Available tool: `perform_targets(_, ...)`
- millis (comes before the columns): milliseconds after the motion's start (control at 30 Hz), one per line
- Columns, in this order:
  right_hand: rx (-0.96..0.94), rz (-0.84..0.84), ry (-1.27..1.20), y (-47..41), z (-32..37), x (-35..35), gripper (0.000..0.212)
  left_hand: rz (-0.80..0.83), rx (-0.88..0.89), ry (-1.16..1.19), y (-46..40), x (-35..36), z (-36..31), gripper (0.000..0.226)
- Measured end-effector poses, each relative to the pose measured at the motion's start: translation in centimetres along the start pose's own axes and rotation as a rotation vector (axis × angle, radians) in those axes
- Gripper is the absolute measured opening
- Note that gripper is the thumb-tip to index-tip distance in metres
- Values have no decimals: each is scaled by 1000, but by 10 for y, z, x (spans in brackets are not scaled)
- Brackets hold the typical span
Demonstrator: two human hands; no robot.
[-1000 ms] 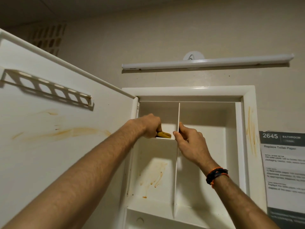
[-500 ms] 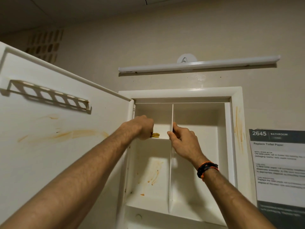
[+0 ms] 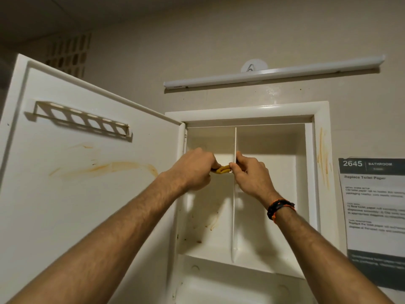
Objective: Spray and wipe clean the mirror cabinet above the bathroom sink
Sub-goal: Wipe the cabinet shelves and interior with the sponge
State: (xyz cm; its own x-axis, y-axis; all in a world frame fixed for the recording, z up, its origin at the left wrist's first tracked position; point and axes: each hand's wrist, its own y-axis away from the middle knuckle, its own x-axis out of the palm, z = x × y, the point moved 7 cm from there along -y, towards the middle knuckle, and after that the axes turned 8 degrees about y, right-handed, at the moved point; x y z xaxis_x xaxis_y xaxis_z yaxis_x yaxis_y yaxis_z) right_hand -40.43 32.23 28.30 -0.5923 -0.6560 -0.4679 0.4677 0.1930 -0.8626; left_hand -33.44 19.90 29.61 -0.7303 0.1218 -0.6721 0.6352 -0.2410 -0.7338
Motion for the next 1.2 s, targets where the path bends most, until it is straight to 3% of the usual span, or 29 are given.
perform_targets(167, 22, 0, -35, 2, 2, -2, 24, -72, -72, 151, 31, -3, 10, 42)
perform_targets(333, 50, 15, -33, 3, 4, -2, 25, -67, -456, 652, 62, 24, 40, 32)
perform_targets(433, 55, 21, -26, 4, 5, -2, 24, -133, -701, 836, 76, 45, 51, 24)
perform_targets(467, 58, 26, -27, 4, 5, -2, 24, -159, -806, 953, 83, 55, 53, 21)
perform_targets(600, 62, 31, -21, 5, 5, -1, 24, -120, -1170, 1799, 100, 103, 35, 20)
perform_targets(733, 59, 21, 4, 4, 4, 0, 22, -179, -1221, 1996, 99, 127, 27, 27)
perform_targets(867, 46, 24, 11, 3, 4, 2, 22, -475, -1267, 1899, 98, 144, 38, 32)
perform_targets(1000, 35, 13, 29, 4, 4, 3, 21, -646, -1263, 1278, 96, 137, 40, 7)
perform_targets(1100, 27, 6, 45, 3, 3, 5, 20, -874, -1114, 1060, 81, 115, 40, 13)
perform_targets(1200, 12, -2, 56, 3, 4, 6, 18, -953, -1038, 891, 62, 104, 43, 22)
